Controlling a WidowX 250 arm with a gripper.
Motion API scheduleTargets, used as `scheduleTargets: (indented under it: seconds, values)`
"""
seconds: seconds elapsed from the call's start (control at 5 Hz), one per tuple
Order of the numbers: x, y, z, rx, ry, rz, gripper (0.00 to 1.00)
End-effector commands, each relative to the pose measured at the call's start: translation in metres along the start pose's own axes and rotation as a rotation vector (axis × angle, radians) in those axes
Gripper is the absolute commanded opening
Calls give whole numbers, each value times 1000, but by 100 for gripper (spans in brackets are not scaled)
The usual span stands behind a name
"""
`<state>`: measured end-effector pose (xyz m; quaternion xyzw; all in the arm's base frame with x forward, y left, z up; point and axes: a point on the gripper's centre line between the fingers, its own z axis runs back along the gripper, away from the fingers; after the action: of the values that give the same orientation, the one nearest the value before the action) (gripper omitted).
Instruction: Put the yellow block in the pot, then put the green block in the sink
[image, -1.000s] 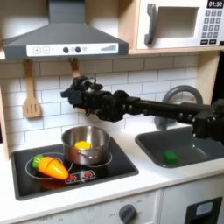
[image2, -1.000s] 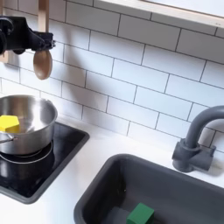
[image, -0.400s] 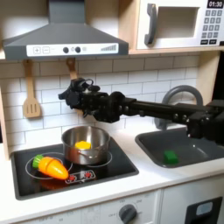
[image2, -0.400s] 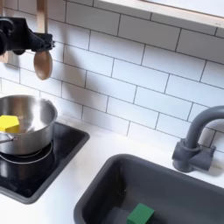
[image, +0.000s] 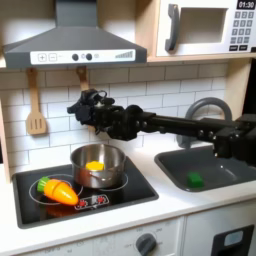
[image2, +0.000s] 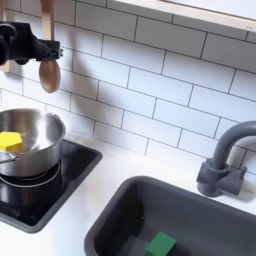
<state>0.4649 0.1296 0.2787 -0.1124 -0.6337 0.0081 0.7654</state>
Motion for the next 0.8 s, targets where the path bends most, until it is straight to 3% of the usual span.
scheduleTargets:
  seconds: [0.0, 0.6]
  values:
    - [-2, -4, 2, -14, -3, -1, 0]
    - [-2, -9, 0, -34, -11, 3, 0]
